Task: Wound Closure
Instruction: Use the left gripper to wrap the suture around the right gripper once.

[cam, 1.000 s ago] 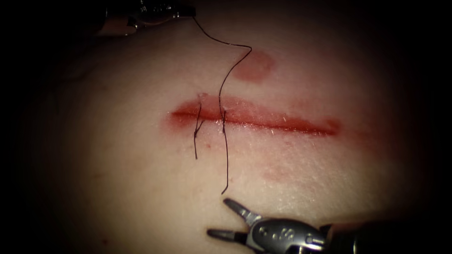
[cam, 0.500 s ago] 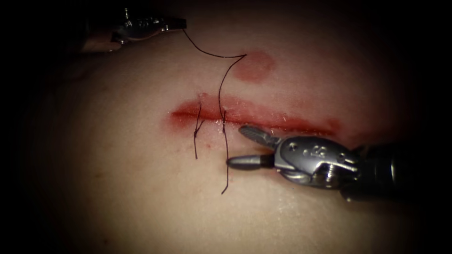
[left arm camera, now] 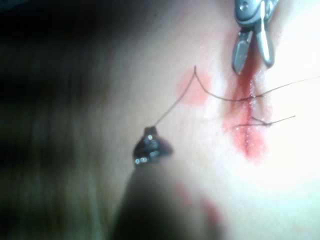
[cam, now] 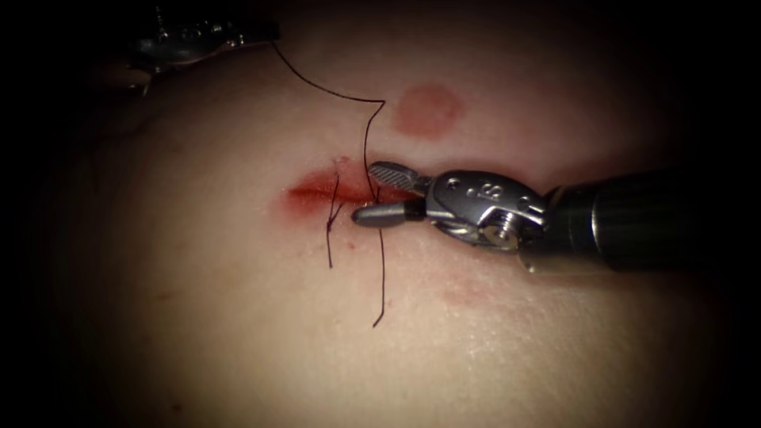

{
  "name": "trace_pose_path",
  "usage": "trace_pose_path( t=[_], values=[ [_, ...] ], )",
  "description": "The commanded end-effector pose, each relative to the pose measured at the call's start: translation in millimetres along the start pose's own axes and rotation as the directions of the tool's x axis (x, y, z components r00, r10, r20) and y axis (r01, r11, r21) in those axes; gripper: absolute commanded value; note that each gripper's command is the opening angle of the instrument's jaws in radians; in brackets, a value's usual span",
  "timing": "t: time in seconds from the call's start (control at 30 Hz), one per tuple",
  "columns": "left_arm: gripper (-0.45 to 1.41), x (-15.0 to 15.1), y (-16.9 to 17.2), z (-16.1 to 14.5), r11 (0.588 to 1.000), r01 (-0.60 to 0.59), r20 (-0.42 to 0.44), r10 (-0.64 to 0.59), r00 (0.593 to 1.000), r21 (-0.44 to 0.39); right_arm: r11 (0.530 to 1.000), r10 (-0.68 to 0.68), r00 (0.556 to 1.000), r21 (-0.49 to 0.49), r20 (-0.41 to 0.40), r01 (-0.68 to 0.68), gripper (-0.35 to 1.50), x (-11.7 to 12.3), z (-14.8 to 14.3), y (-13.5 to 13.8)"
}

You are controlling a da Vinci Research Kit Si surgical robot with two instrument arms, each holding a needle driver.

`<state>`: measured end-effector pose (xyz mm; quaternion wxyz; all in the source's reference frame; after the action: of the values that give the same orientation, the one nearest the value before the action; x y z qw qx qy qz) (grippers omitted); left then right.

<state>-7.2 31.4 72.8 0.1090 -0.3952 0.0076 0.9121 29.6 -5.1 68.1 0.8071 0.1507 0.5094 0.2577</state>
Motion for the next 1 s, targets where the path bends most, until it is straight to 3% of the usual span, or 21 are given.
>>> trace_pose_path(
  t=[0.03,0.27,0.4,0.67,1.0],
  values=[
    [-0.45,0.0,-0.2,0.2,1.0,0.002,-0.008,-0.002,1.0,0.002,1.0,0.006,1.0,0.018,-0.007,-0.006,0.99,-0.3,1.6,-0.6],
    [-0.45,0.5,0.1,-2.6,1.0,0.016,-0.027,-0.016,1.0,0.005,0.999,0.008,0.999,0.044,-0.041,-0.006,0.96,-0.7,4.0,-0.2],
    [-0.45,0.8,0.7,-4.3,0.999,0.031,-0.043,-0.03,0.999,0.011,1.0,-0.002,1.0,0.021,-0.009,0.003,0.94,-2.3,5.8,1.2],
    [-0.45,3.3,4.8,-6.9,0.993,0.094,-0.163,-0.105,0.981,-0.076,1.0,0.004,0.999,-0.011,0.033,-0.004,0.91,-5.9,9.1,3.1],
    [-0.45,6.0,8.3,-8.5,0.991,0.105,-0.208,-0.121,0.971,-0.086,0.997,0.001,0.999,-0.076,0.05,0.003,0.88,-6.8,10.7,4.2]
  ],
)
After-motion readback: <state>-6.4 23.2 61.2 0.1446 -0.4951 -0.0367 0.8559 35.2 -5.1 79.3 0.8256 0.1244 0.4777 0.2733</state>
